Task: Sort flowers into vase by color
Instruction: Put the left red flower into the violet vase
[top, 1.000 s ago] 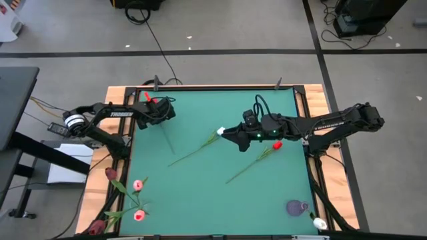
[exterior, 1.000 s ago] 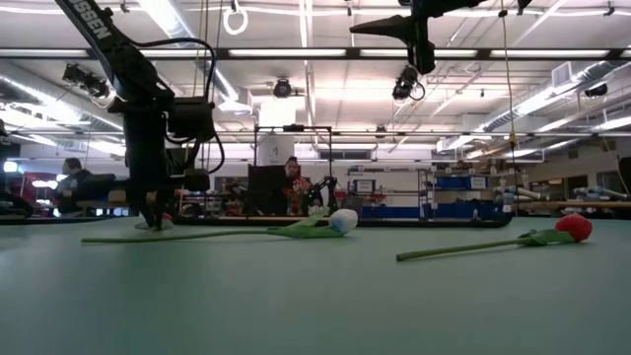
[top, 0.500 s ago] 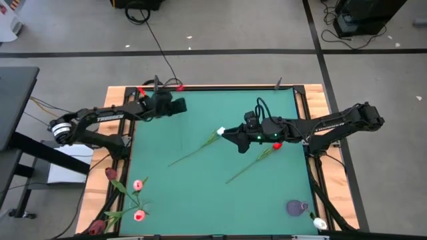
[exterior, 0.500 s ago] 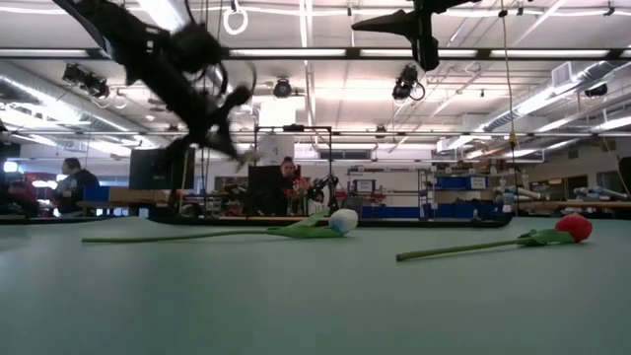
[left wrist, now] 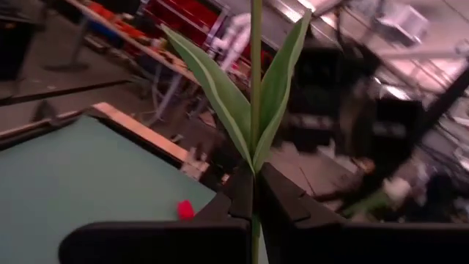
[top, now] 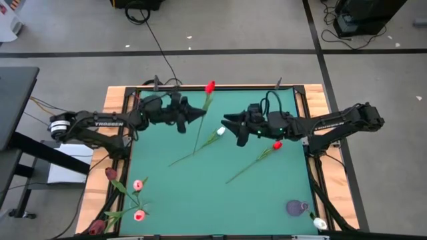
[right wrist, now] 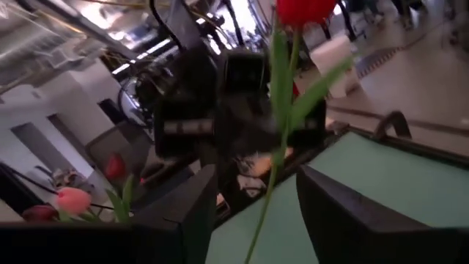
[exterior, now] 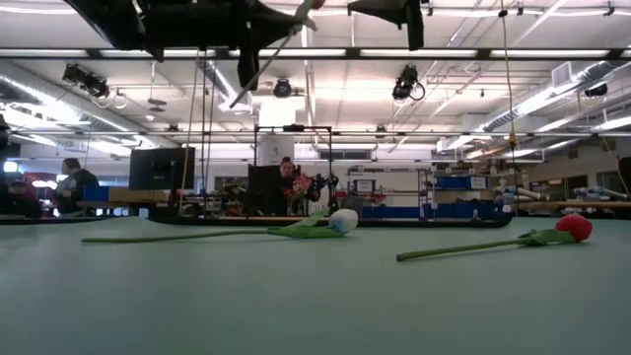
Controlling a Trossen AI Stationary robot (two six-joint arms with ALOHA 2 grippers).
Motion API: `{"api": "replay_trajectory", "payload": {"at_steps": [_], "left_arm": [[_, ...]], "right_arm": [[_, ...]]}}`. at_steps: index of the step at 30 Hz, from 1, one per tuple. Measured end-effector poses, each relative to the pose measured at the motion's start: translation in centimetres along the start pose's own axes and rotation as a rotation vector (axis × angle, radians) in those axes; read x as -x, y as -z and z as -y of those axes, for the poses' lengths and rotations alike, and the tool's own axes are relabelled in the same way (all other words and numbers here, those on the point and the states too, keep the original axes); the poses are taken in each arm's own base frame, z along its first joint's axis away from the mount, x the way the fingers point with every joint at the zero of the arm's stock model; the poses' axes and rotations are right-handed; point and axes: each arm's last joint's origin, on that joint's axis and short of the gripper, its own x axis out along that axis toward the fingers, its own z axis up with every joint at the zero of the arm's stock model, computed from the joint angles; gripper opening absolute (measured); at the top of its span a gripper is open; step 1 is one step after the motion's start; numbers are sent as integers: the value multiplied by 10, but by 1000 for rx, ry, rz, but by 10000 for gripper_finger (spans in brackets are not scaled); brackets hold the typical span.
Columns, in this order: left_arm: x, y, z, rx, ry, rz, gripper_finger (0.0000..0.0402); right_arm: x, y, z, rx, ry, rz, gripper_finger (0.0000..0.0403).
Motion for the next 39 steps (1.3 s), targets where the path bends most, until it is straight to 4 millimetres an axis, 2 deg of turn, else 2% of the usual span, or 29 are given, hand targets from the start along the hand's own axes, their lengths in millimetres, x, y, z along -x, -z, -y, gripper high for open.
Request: {"api": "replay_trajectory", "payload": {"at_steps": [9,14,23,29,39], "left_arm": [[-4,16,27,-84,69,-17,13],[-9,21,34,-120,72,16,13],[-16,36,38,-114,102,-19,13],[-16,36,39,-166,103,-16,13],[-16,38,38,-234,122,-46,13]], "right_arm": [[-5,0,3,38,-55,-19,244],[-16,10,4,19,-136,-57,246],[-34,23,5,2,-172,1,237],[-43,34,9,5,-186,-18,202],[-52,41,11,12,-216,50,97]]}}
